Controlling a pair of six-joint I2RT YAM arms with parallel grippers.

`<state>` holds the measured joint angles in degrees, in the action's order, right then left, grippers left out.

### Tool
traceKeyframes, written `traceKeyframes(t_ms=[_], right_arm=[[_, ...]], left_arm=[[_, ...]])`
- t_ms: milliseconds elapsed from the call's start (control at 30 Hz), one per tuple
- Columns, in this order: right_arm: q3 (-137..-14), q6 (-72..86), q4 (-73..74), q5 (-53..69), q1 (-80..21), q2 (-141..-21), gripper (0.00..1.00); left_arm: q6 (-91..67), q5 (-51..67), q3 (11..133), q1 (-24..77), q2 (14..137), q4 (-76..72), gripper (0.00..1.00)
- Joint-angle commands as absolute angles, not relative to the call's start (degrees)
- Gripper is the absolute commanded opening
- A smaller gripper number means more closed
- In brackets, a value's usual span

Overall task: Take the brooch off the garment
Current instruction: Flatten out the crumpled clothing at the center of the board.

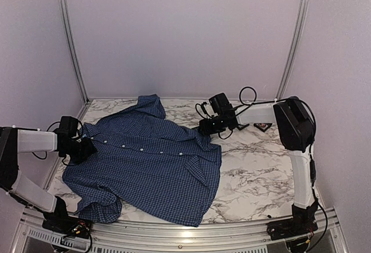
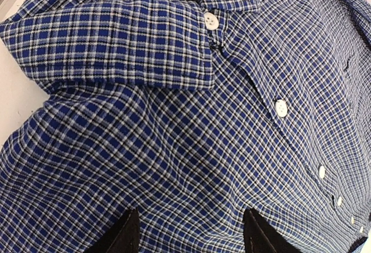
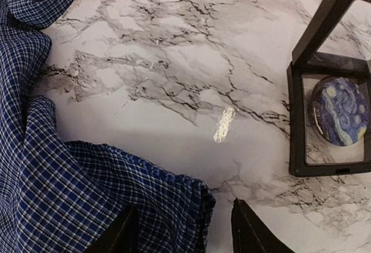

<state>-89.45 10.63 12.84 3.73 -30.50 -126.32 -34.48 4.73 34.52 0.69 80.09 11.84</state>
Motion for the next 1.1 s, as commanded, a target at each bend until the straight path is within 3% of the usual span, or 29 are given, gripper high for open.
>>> traceKeyframes(t_ms=[0, 200, 267, 633, 800, 1067], right_arm=[[-92.5, 10.8, 11.8, 4.9, -29.8, -128.3, 0.48], [-92.9, 12.6, 11.7, 3.2, -28.6, -128.3, 0.08], [-91.7, 13.7, 11.5, 1.2, -28.4, -126.9, 0.00], [-86.1, 17.8, 7.6, -8.3, -27.4, -121.4, 0.00], [-89.4, 17.1, 8.8, -10.1, -27.2, -123.4, 0.00], [-87.1, 17.4, 9.2, -5.5, -28.8, -122.2, 0.00]], left_arm=[[-34.3, 5.3, 34.8, 0.3, 79.0, 13.2, 0.63], [-34.2, 5.2, 35.1, 0.3, 78.9, 13.5, 0.63], [-34.3, 5.3, 35.0, 0.4, 78.9, 13.5, 0.63], [-34.2, 5.6, 34.9, 0.4, 78.8, 13.3, 0.63], [-34.0, 5.4, 35.1, 0.3, 78.6, 13.5, 0.63], [-33.9, 5.4, 34.7, 0.4, 77.9, 13.6, 0.63]])
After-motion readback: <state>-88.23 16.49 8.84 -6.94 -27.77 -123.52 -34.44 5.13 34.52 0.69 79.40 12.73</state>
